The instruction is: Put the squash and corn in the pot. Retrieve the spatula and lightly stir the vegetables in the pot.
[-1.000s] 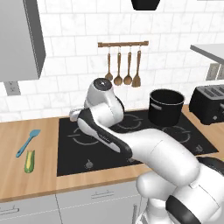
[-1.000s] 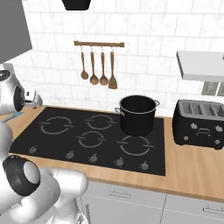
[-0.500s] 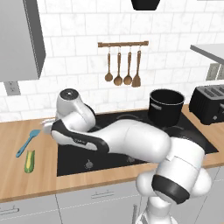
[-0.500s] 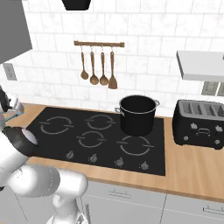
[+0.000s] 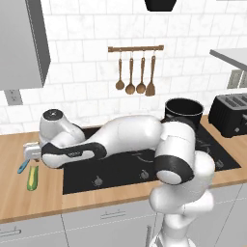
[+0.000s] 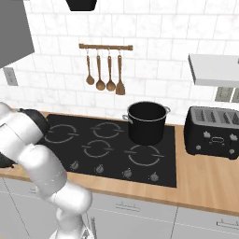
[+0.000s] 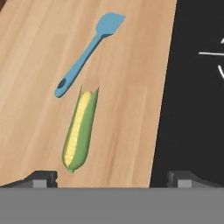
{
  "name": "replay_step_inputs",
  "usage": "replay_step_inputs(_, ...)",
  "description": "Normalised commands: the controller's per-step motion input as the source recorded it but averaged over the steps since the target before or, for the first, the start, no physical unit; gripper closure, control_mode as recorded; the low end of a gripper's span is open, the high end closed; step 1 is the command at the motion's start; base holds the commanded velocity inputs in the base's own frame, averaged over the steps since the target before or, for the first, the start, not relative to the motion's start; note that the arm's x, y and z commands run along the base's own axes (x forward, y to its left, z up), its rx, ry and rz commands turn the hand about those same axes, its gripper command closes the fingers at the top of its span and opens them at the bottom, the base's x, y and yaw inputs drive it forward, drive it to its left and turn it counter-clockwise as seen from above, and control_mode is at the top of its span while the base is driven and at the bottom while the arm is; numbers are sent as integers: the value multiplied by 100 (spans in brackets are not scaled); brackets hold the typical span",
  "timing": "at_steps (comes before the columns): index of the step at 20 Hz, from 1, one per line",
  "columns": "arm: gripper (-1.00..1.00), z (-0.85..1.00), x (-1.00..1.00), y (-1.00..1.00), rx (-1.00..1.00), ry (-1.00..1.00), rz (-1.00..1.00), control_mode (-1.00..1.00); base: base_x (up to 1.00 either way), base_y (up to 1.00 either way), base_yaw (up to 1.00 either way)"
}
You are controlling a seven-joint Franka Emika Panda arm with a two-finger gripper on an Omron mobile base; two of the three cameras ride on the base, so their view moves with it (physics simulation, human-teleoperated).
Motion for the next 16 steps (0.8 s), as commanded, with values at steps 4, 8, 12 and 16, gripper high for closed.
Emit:
replay_step_inputs(4,-100,-37,5,54,-1,6,0,-100,0,0,0)
replay_step_inputs(8,-100,-38,12,41,-4,1,0,-100,0,0,0)
replay_step_inputs(12,-100,-21,13,43,-4,0,0,-100,0,0,0)
replay_step_inputs(16,-100,2,0,58,0,0,0,-100,0,0,0)
